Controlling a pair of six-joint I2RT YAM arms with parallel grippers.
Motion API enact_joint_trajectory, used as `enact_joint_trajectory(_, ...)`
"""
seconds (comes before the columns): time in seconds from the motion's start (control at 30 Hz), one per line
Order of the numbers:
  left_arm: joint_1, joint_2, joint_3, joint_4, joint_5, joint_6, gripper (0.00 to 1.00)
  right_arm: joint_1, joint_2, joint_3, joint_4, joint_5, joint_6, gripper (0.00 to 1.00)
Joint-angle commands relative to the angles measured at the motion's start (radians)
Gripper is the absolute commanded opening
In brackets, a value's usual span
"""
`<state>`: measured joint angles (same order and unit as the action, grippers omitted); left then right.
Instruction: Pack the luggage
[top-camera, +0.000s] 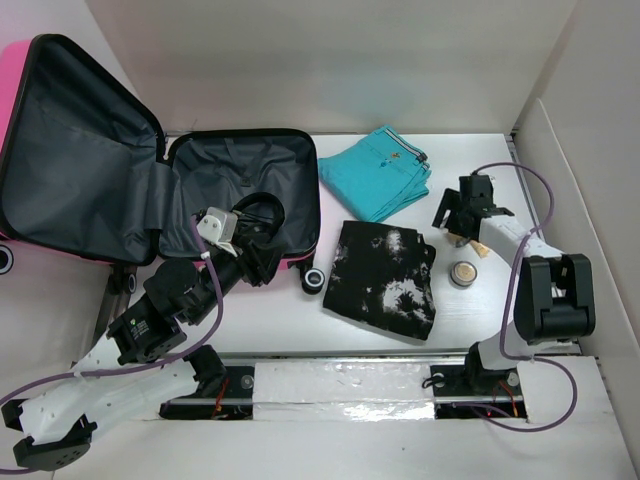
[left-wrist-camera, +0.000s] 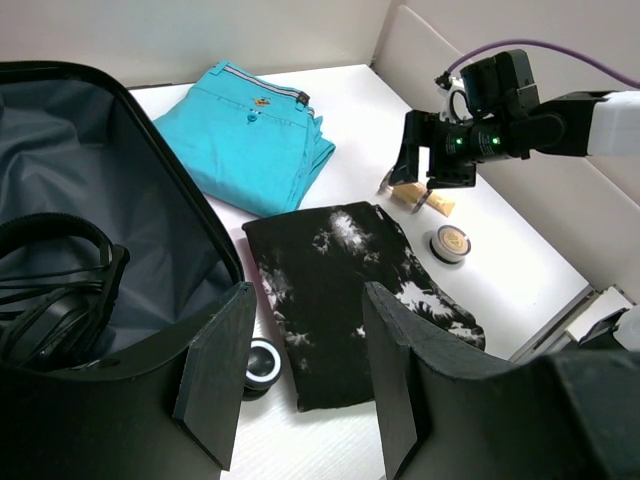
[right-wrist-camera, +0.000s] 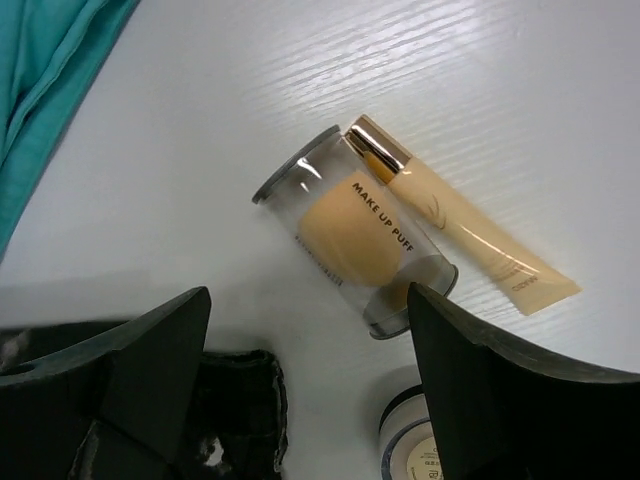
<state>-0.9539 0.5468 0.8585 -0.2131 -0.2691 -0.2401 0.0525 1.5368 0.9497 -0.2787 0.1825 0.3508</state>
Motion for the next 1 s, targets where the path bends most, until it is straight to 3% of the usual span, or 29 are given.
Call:
enact_joint_trajectory(0.0, -0.002, -0.004, -0.001, 0.049, 0.007, 0.004, 0.43, -0.008, 0.035, 0.047, 0.004, 0.048, 0.010, 0.86)
enact_joint_trajectory(0.43, -0.002, -0.018, -0.001, 0.049, 0.010, 0.002, 0.43, 0.010, 0.163, 0.149, -0.066, 0.023, -0.026, 0.80)
enact_joint_trajectory(0.57, -0.002, -0.024, 0.001, 0.049, 0.013, 0.004, 0.43, 0.010, 0.196, 0.187, -0.076, 0.047, -0.018, 0.68)
enact_joint_trajectory(0.6, -0.002, -0.025, -0.001, 0.049, 0.013, 0.004, 0.43, 0.010, 0.201, 0.192, -0.076, 0.063, -0.015, 0.59)
enact_joint_trajectory(0.63, -0.002, -0.025, -0.001, 0.049, 0.013, 0.004, 0.43, 0.010, 0.206, 0.193, -0.074, 0.067, -0.015, 0.59)
enact_joint_trajectory(0.67, -0.002, -0.027, -0.001, 0.049, 0.013, 0.004, 0.43, 0.010, 0.206, 0.195, -0.071, 0.069, -0.012, 0.48)
enact_joint_trajectory(0.77, -0.002, -0.027, -0.001, 0.049, 0.013, 0.004, 0.43, 0.020, 0.183, 0.178, -0.048, 0.084, -0.003, 0.35)
enact_joint_trajectory(0.97, -0.002, -0.022, -0.001, 0.049, 0.014, 0.005, 0.43, 0.067, 0.042, 0.147, -0.048, 0.080, 0.004, 0.33)
